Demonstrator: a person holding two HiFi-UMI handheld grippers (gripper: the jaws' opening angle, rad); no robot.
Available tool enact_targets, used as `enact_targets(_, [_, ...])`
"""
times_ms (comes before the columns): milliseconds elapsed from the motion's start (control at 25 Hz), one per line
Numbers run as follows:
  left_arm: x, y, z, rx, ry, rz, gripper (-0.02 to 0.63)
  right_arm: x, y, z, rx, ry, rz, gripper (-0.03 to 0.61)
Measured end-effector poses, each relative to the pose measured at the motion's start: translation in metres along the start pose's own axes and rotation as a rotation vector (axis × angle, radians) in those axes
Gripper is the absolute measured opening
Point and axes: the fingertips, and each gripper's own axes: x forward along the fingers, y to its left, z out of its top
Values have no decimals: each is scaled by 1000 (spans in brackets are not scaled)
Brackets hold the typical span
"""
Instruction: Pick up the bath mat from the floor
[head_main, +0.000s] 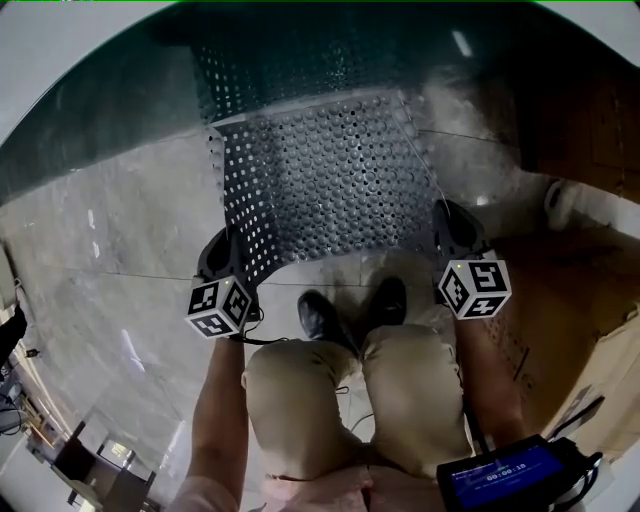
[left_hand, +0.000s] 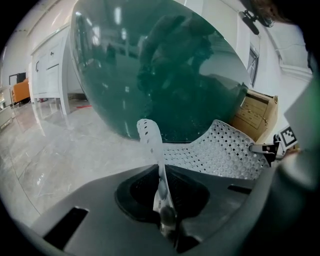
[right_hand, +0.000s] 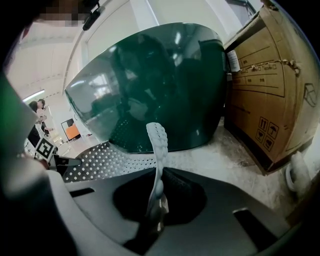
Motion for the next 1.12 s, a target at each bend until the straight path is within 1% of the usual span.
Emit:
enact_targets(240, [-10,-11,8,13,10,-33,34,-7,22,6,2,1,25,28])
enact_targets(480, [-26,-24,21,8,9,-55,34,-19,40,22,-5,2,51,26])
enact_targets(640, [-33,-40,28,19,11,-86,34,-27,54,29,-8,6,72,27])
enact_targets(800, [-37,-55,38,46,11,-124,34,-30,72,36,-18,14,106,26])
enact_targets(1000, [-44,-67,48,43,17,-162,34,-37,93,43,-19,30,132,26])
enact_targets(1120, [-52,-77,54,71,30,-193,34,-43,105,49,-17,41,144,26])
